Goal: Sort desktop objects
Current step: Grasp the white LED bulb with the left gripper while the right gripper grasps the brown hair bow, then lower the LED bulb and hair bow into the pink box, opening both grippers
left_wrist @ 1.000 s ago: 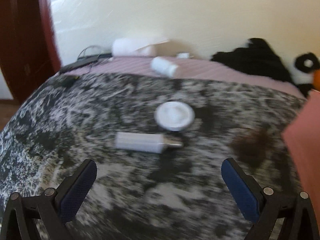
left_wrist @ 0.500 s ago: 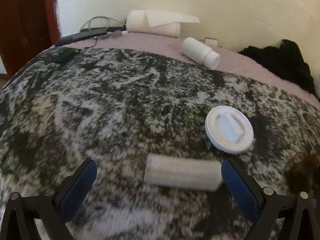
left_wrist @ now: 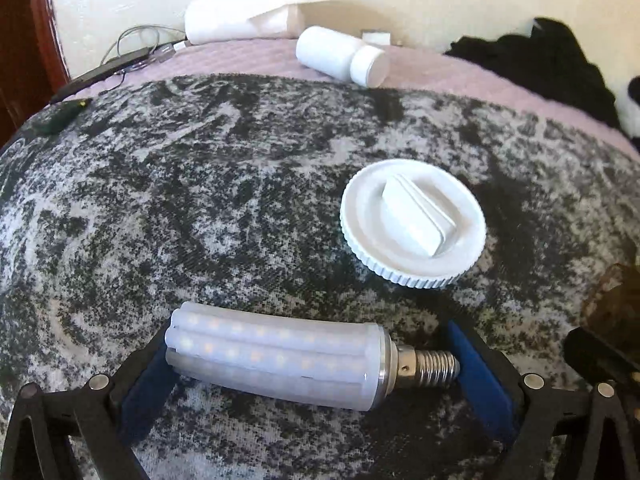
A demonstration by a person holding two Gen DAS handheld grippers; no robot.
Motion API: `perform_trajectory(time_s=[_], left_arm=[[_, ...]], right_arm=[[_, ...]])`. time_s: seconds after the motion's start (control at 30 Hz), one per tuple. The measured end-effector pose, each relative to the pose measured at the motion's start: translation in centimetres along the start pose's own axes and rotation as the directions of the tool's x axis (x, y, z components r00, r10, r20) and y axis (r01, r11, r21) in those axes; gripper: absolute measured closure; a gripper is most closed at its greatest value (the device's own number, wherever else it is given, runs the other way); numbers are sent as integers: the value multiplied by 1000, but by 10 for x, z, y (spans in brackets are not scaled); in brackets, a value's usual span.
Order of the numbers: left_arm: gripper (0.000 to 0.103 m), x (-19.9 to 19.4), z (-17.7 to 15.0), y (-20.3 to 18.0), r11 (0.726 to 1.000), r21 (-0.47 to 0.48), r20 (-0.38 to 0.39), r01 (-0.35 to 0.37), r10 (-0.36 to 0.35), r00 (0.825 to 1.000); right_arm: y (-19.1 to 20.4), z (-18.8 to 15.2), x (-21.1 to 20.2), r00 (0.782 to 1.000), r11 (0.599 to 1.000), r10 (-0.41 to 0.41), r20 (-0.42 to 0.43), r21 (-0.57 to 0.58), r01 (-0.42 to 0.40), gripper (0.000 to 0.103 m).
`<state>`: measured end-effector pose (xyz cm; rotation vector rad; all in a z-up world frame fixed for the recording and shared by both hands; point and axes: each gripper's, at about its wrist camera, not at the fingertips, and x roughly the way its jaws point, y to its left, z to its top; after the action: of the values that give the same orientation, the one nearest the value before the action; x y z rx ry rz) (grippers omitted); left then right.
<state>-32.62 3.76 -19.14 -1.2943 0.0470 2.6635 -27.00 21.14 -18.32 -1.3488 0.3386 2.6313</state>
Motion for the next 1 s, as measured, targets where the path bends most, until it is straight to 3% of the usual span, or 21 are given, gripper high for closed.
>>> perform_trajectory(time_s=[0.07, 0.13, 0.2, 0.37, 0.63, 0.8, 1.0], left_arm=[[2, -3, -1, 0, 1000, 3, 3, -1, 1, 1000], [2, -8, -3, 2, 1000, 11, 1, -12, 12, 1000], [2, -15, -5, 6, 999, 17, -2, -29, 29, 1000], [2, -40, -1, 29, 998, 1, 22, -56, 56, 998], [2, -114, 16, 27, 997, 19, 138, -79, 76, 988], [2, -152, 21, -3, 997, 62, 195, -48, 35, 980], [2, -200, 18, -71, 986, 164, 273, 17, -62, 960]], right_arm=[[3, -2, -2, 999, 998, -45, 16, -45, 45, 23], [5, -4, -6, 999, 996, -44, 28, -75, 46, 57], [2, -3, -12, 1000, 997, -19, 22, -71, 21, 71], [0, -4, -30, 1000, 998, 24, 16, -64, -23, 76], [14, 3, -100, 991, 994, 67, 112, -91, -57, 77], [7, 6, -162, 978, 994, 61, 197, -105, -41, 77], [-40, 2, -237, 956, 998, 11, 293, -63, 8, 77]])
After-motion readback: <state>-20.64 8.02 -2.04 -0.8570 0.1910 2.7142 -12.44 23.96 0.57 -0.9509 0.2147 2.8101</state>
